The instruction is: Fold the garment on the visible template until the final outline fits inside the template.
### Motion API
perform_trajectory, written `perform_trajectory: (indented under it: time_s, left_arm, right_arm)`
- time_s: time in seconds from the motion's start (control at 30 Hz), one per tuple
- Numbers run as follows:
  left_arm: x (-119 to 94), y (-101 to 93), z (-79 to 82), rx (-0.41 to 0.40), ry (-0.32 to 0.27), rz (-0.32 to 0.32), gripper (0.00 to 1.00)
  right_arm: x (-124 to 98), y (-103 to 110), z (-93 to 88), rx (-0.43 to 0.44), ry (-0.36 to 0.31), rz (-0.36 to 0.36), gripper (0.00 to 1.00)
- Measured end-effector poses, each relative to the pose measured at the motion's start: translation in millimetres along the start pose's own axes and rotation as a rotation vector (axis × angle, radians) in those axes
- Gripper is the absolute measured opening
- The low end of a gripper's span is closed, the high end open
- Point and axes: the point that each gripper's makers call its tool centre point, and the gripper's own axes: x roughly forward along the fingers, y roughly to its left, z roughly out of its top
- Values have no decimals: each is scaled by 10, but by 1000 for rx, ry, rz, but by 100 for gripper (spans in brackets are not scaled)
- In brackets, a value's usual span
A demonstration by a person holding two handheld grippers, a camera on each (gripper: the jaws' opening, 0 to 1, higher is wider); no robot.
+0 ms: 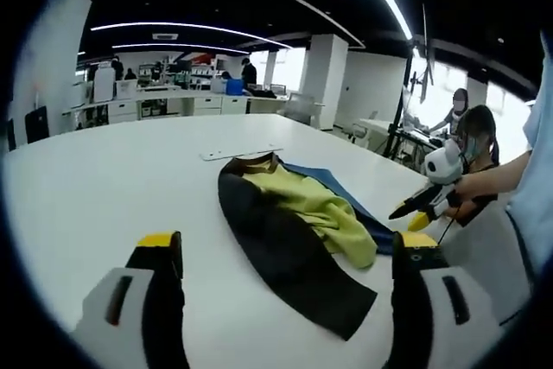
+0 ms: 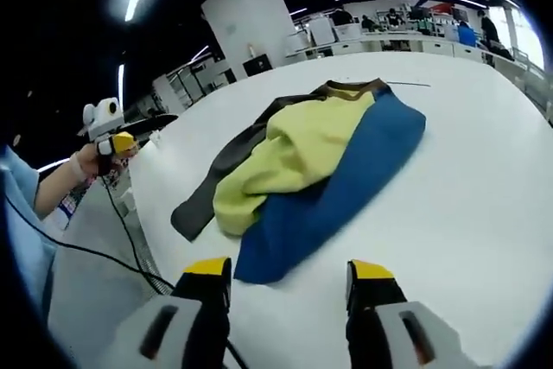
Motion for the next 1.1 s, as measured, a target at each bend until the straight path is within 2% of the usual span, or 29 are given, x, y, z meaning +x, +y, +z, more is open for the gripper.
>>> perform_trajectory:
  time_s: [0.17, 0.3, 0.5, 0.77, 0.9, 1.1]
  left_arm:
    - [-47, -30, -40, 7, 2, -7, 95]
    - [-58, -56, -99, 26, 33, -18, 93]
    - [-59, -98, -101, 11, 25, -31, 90]
    - [-6, -165, -127, 4, 19, -44, 87]
    - [19, -192, -160, -5, 22, -49, 86]
    - [25, -223, -172, -10, 21, -54, 84]
  right_arm:
    - [24, 0, -30, 26, 7, 4, 37]
    - [82, 12, -38, 31, 19, 6, 31]
    - [153, 11, -36, 62, 6, -2, 23]
    - [160, -81, -78, 120, -6, -35, 0]
    - [108, -89, -47, 140, -28, -36, 0]
    - [-117, -220, 146, 95, -56, -58, 0]
